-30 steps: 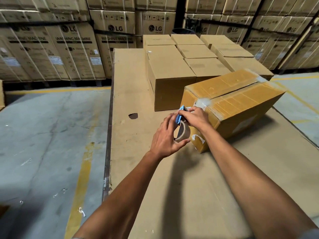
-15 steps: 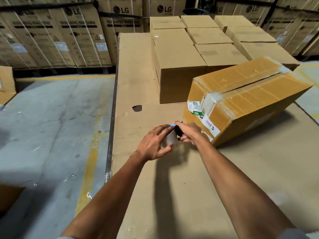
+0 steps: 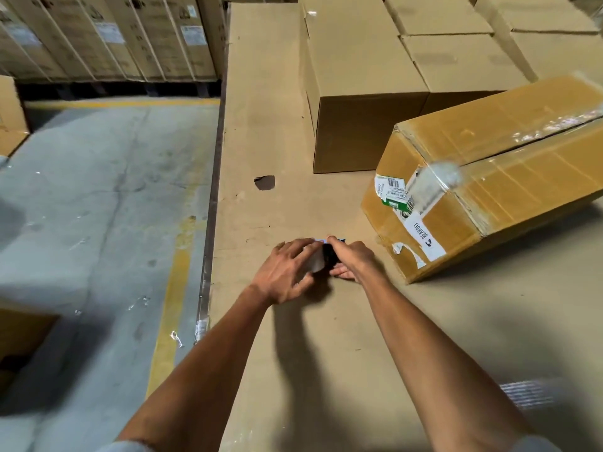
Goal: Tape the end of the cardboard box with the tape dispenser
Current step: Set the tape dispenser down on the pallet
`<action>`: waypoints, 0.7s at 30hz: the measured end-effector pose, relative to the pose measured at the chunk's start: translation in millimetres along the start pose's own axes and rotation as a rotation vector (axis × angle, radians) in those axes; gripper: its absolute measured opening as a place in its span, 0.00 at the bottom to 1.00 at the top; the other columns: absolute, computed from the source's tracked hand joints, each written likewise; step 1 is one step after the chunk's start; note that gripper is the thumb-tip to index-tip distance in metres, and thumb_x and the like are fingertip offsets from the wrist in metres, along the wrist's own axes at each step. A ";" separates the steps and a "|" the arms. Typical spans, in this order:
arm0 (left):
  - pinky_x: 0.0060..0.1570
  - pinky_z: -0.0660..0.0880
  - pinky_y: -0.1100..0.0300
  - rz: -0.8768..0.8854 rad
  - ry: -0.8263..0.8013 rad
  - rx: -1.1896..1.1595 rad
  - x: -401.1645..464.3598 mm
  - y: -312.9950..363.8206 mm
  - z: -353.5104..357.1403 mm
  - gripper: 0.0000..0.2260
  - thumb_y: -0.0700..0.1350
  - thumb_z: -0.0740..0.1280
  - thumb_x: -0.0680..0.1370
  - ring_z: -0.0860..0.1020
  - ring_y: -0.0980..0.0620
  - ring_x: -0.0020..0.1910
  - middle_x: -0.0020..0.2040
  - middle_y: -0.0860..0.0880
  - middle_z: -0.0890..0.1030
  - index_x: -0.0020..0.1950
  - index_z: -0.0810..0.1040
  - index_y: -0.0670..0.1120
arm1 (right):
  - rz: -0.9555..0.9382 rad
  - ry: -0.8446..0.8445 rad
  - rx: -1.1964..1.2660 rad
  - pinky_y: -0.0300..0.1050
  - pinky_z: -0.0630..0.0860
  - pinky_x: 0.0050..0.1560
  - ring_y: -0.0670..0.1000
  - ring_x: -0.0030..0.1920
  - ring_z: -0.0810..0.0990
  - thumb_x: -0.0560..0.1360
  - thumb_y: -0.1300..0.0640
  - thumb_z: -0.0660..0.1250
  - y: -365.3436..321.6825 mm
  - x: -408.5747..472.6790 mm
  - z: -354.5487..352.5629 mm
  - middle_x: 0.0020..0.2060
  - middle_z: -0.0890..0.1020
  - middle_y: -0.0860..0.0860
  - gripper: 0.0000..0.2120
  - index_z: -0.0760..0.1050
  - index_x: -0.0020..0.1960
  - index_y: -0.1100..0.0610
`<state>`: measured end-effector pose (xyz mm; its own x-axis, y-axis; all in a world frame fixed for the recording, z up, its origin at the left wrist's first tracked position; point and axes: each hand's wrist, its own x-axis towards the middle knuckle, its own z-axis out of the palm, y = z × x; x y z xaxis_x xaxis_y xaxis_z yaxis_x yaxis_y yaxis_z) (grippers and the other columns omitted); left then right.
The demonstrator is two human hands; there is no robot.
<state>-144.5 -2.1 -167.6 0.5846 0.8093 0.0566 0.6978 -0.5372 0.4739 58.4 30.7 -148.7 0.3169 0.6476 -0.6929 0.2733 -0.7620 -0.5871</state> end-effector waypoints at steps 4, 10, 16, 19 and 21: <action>0.75 0.69 0.41 -0.032 0.012 0.060 7.3 2.6 0.0 0.33 0.56 0.61 0.81 0.72 0.38 0.75 0.81 0.42 0.68 0.85 0.62 0.50 | -0.042 0.044 -0.163 0.45 0.82 0.28 0.56 0.28 0.87 0.79 0.33 0.59 -6.0 4.9 -2.2 0.37 0.87 0.60 0.32 0.80 0.52 0.63; 0.78 0.64 0.36 -0.106 0.060 0.159 17.4 9.3 -3.0 0.26 0.48 0.59 0.84 0.65 0.38 0.82 0.85 0.42 0.64 0.83 0.66 0.47 | -0.274 0.088 -0.394 0.48 0.78 0.66 0.59 0.64 0.81 0.79 0.56 0.65 9.0 11.3 -20.7 0.61 0.85 0.57 0.15 0.83 0.63 0.55; 0.84 0.53 0.41 -0.176 0.057 0.099 15.6 14.4 -3.8 0.33 0.33 0.59 0.80 0.52 0.41 0.88 0.89 0.44 0.56 0.87 0.61 0.45 | -0.301 -0.005 -0.265 0.41 0.74 0.66 0.53 0.66 0.81 0.77 0.68 0.64 27.9 6.5 -22.2 0.65 0.85 0.52 0.27 0.73 0.75 0.57; 0.85 0.47 0.43 -0.222 0.056 0.089 15.9 16.6 -5.6 0.39 0.28 0.57 0.76 0.45 0.45 0.89 0.90 0.47 0.50 0.88 0.59 0.47 | -0.303 -0.138 -0.151 0.42 0.75 0.57 0.51 0.64 0.81 0.79 0.71 0.61 31.0 7.4 -19.8 0.70 0.81 0.52 0.28 0.68 0.78 0.59; 0.86 0.47 0.44 -0.252 0.071 0.087 16.2 15.2 -7.8 0.41 0.27 0.57 0.75 0.44 0.46 0.89 0.90 0.48 0.49 0.89 0.57 0.47 | -0.313 -0.172 -0.170 0.43 0.74 0.58 0.51 0.63 0.80 0.80 0.71 0.61 29.2 7.0 -18.1 0.70 0.81 0.54 0.27 0.68 0.77 0.60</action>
<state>-127.7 4.7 -152.6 0.3596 0.9331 0.0088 0.8524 -0.3323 0.4038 85.0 13.0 -163.1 0.0411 0.8277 -0.5596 0.4840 -0.5065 -0.7136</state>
